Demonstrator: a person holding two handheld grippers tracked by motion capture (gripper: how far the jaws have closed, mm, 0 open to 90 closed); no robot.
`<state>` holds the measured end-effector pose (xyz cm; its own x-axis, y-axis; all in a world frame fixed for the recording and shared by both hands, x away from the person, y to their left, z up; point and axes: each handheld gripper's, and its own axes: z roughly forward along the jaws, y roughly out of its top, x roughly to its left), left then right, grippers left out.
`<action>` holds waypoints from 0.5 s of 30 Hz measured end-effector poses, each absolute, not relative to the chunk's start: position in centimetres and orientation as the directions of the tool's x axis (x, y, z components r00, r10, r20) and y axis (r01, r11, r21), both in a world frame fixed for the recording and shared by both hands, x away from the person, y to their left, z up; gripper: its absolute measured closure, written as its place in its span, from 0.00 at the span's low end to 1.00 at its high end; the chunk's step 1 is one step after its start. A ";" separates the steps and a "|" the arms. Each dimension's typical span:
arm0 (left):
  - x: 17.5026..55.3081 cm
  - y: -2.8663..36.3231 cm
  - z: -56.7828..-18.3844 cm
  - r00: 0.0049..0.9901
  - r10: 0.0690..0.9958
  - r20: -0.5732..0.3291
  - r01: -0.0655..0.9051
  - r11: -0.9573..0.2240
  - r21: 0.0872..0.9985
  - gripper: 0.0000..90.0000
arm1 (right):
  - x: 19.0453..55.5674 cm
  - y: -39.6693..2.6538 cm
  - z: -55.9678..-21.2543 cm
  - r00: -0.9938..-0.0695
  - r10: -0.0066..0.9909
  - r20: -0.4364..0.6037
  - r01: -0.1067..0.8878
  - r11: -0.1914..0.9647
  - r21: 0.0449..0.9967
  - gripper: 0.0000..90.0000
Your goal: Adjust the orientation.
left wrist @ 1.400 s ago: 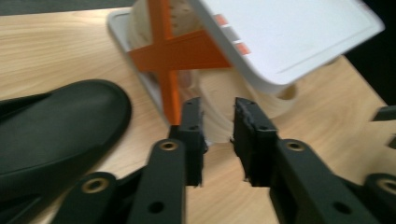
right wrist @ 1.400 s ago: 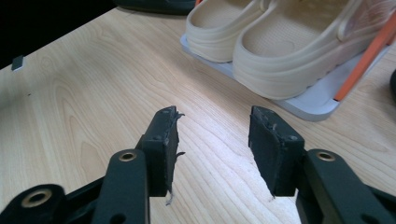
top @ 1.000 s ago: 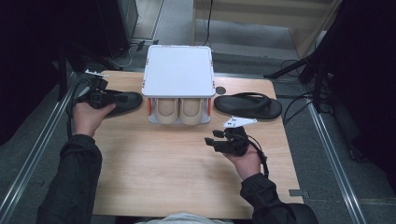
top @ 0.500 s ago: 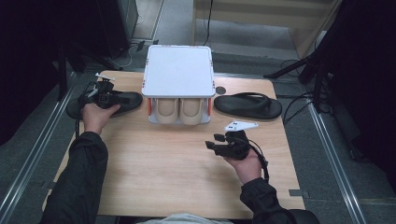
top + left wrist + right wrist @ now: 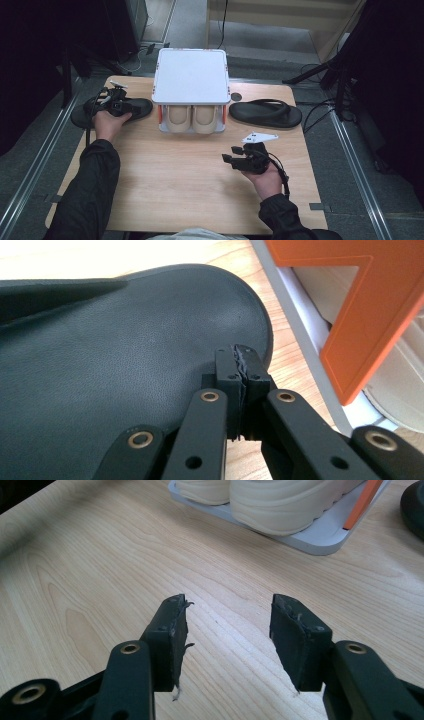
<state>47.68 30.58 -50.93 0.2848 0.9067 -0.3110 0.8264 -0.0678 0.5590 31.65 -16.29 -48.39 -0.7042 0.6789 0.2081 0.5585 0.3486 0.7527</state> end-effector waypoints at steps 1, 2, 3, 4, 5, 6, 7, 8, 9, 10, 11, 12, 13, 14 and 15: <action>47.6 30.6 -50.9 0.279 0.909 -0.311 0.825 -0.062 0.561 1.00 | 31.7 -16.2 -48.4 -0.705 0.677 0.211 0.559 0.348 0.752 0.55; 47.6 30.5 -50.9 0.284 0.908 -0.309 0.827 -0.069 0.559 1.00 | 31.7 -16.2 -48.4 -0.706 0.677 0.209 0.558 0.348 0.753 0.55; 47.6 30.5 -50.9 0.284 0.908 -0.309 0.827 -0.069 0.559 1.00 | 31.7 -16.2 -48.4 -0.706 0.677 0.209 0.558 0.348 0.753 0.55; 47.5 30.5 -51.0 0.277 0.906 -0.319 0.826 -0.055 0.561 1.00 | 31.7 -16.2 -48.4 -0.710 0.672 0.210 0.556 0.352 0.753 0.55; 47.5 30.6 -51.0 0.279 0.904 -0.325 0.829 -0.056 0.557 1.00 | 31.6 -16.1 -48.4 -0.710 0.672 0.210 0.556 0.353 0.752 0.55; 47.4 30.6 -51.0 0.281 0.902 -0.329 0.830 -0.056 0.554 1.00 | 31.6 -16.1 -48.4 -0.710 0.672 0.212 0.558 0.352 0.751 0.55; 47.3 30.7 -51.0 0.283 0.899 -0.335 0.831 -0.055 0.554 1.00 | 31.6 -16.1 -48.5 -0.711 0.669 0.216 0.560 0.354 0.749 0.55; 47.2 30.7 -51.0 0.282 0.897 -0.342 0.833 -0.052 0.550 1.00 | 31.7 -16.0 -48.5 -0.711 0.669 0.216 0.561 0.355 0.748 0.55; 47.2 30.7 -51.0 0.282 0.897 -0.342 0.833 -0.052 0.550 1.00 | 31.7 -16.0 -48.5 -0.711 0.669 0.216 0.561 0.355 0.748 0.55; 46.9 30.7 -51.1 0.281 0.895 -0.347 0.833 -0.048 0.551 1.00 | 31.7 -15.9 -48.5 -0.715 0.663 0.221 0.562 0.357 0.746 0.55; 46.7 30.7 -51.1 0.287 0.894 -0.344 0.833 -0.055 0.551 1.00 | 31.7 -15.8 -48.6 -0.717 0.660 0.226 0.562 0.355 0.747 0.55; 46.7 30.7 -51.1 0.287 0.894 -0.344 0.833 -0.055 0.551 1.00 | 31.7 -15.6 -48.6 -0.719 0.657 0.227 0.562 0.358 0.745 0.55; 46.4 30.6 -51.1 0.285 0.893 -0.349 0.834 -0.051 0.550 1.00 | 31.7 -15.6 -48.6 -0.719 0.657 0.227 0.562 0.358 0.745 0.55; 46.0 30.7 -51.1 0.294 0.888 -0.354 0.838 -0.062 0.542 1.00 | 31.8 -15.4 -48.6 -0.726 0.650 0.225 0.556 0.363 0.748 0.55; 45.7 30.7 -51.1 0.295 0.887 -0.356 0.839 -0.063 0.541 1.00 | 31.9 -15.3 -48.5 -0.729 0.647 0.225 0.553 0.363 0.750 0.55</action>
<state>45.69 30.69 -51.09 0.2953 0.8868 -0.3555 0.8388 -0.0625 0.5408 31.87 -15.35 -48.55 -0.7289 0.6467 0.2248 0.5532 0.3628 0.7499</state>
